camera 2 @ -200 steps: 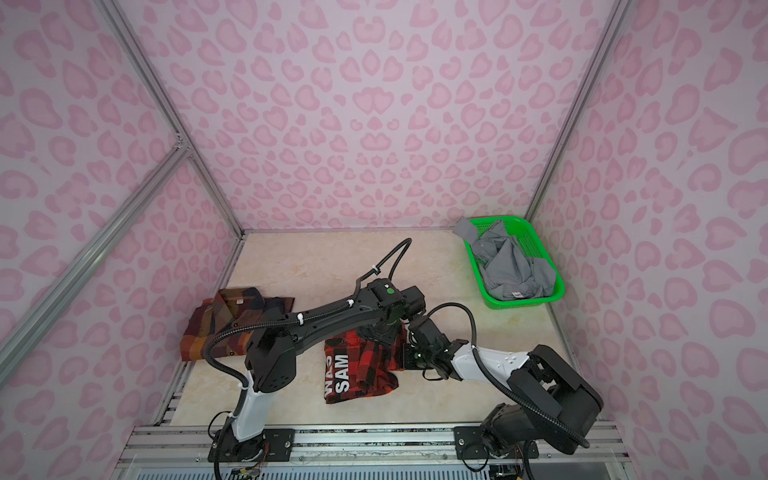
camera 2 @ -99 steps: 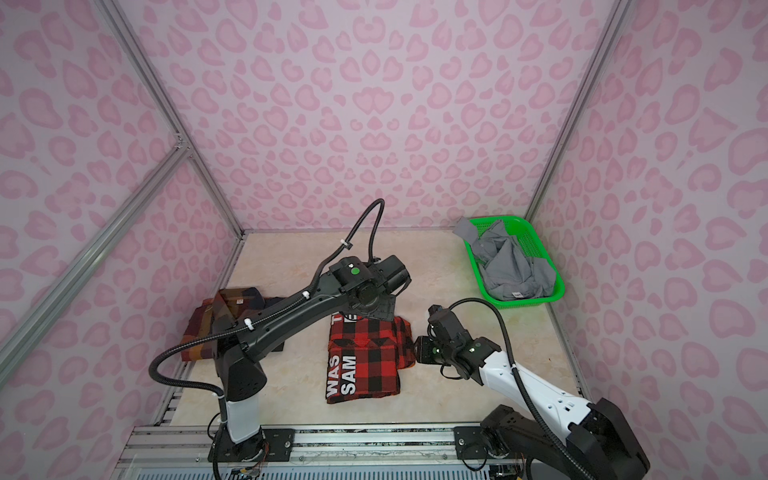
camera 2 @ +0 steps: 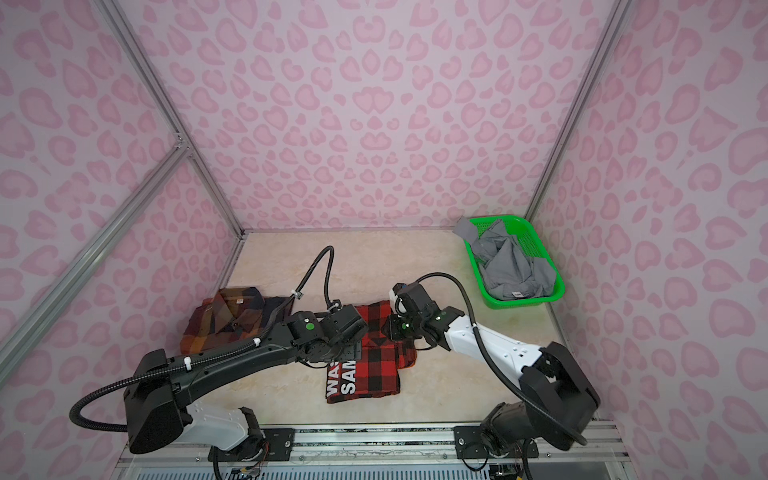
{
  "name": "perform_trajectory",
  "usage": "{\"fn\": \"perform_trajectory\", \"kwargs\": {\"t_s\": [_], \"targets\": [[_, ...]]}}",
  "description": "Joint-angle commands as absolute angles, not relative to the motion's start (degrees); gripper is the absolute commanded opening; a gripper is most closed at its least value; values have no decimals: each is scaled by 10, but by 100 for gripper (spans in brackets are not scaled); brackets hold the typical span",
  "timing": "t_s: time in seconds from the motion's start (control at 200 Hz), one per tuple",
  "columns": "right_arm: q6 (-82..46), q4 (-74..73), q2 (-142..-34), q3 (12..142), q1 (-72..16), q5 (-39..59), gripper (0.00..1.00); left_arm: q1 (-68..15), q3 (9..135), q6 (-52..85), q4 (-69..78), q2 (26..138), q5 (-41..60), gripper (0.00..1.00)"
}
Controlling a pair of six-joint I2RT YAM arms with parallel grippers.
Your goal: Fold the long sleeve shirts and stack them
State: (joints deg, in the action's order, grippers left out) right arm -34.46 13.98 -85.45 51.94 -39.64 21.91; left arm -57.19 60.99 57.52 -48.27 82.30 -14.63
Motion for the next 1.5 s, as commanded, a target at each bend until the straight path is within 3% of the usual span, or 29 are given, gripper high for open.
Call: {"fn": "perform_trajectory", "kwargs": {"t_s": [0.0,0.305,0.435,0.505,0.65,0.89,1.135,1.495], "targets": [[-331,121,-916,548,-395,216,24,-584,598,605,-424,831,-136,89],[-302,152,-1010,597,-385,163,27,-610,579,627,-377,919,-113,89],[-289,181,-922,583,-375,163,41,-607,594,618,-402,914,-128,89],[-278,207,-859,567,-357,151,53,-600,610,605,-414,899,-132,90],[-260,254,-793,520,-289,147,63,-588,642,581,-423,907,-128,90],[-290,207,-787,417,-228,155,60,-567,671,556,-425,972,-115,90],[-305,138,-876,393,-227,181,50,-562,661,551,-419,999,-114,90],[-374,-79,-857,299,-276,310,59,-562,616,569,-393,1014,-104,90]]}}
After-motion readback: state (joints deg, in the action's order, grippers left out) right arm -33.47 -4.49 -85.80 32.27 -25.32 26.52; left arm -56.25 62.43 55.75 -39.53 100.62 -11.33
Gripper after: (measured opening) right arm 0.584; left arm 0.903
